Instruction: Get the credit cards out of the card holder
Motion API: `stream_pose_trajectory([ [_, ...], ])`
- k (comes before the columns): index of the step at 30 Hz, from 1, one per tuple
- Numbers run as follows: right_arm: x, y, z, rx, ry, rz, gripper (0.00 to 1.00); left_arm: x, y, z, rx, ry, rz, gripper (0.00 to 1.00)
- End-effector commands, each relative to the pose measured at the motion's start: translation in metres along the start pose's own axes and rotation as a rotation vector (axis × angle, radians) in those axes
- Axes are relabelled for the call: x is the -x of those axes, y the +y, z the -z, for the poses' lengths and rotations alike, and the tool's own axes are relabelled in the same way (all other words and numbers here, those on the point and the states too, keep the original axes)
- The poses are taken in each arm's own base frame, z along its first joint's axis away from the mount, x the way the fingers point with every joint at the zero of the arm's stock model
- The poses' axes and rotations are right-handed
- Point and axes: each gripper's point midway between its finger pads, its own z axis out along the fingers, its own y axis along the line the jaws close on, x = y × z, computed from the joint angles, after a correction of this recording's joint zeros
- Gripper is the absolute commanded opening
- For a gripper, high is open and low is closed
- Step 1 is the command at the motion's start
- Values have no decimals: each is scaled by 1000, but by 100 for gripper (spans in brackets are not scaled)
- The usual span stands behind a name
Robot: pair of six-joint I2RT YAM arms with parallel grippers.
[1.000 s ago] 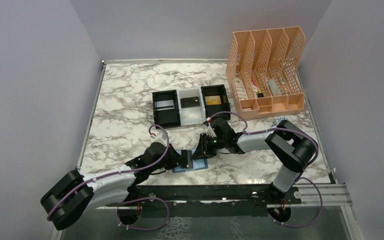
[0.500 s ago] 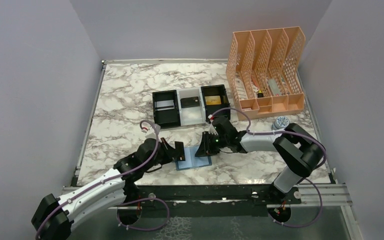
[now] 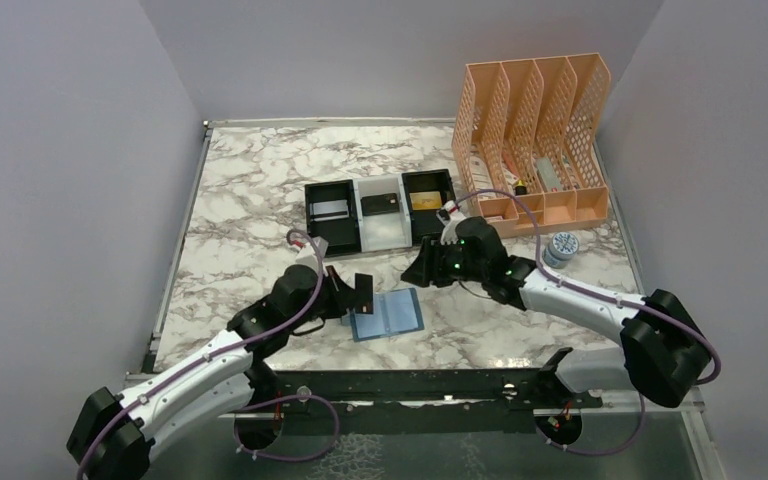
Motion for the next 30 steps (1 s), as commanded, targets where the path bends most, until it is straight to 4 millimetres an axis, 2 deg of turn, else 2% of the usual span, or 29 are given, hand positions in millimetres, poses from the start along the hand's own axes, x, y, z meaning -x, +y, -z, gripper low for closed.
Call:
stream_pose_trajectory([
  [1, 13, -13, 14, 80, -21, -42, 48, 25, -36, 3, -196, -7, -20, 0],
  [3, 16, -5, 21, 188, -33, -57, 51, 30, -34, 3, -239, -4, 36, 0],
  [5, 17, 11, 27, 283, -34, -39, 54, 37, -35, 5, -289, -28, 100, 0],
  [9, 15, 33, 36, 429, -44, -56, 61, 43, -59, 17, -462, -56, 150, 0],
  [11, 14, 42, 39, 495, -43, -63, 71, 40, -66, 20, -503, -32, 140, 0],
  [12, 15, 46, 40, 523, -46, -67, 72, 40, -68, 21, -517, -24, 135, 0],
  [17, 11, 55, 40, 616, -24, -96, 67, 45, -86, 33, -603, -34, 105, 0],
  [23, 12, 69, 42, 689, 0, -97, 58, 40, -87, 33, -626, -14, 101, 0],
  [30, 13, 84, 38, 719, 22, -71, 54, 42, -90, 33, -647, -16, 104, 0],
])
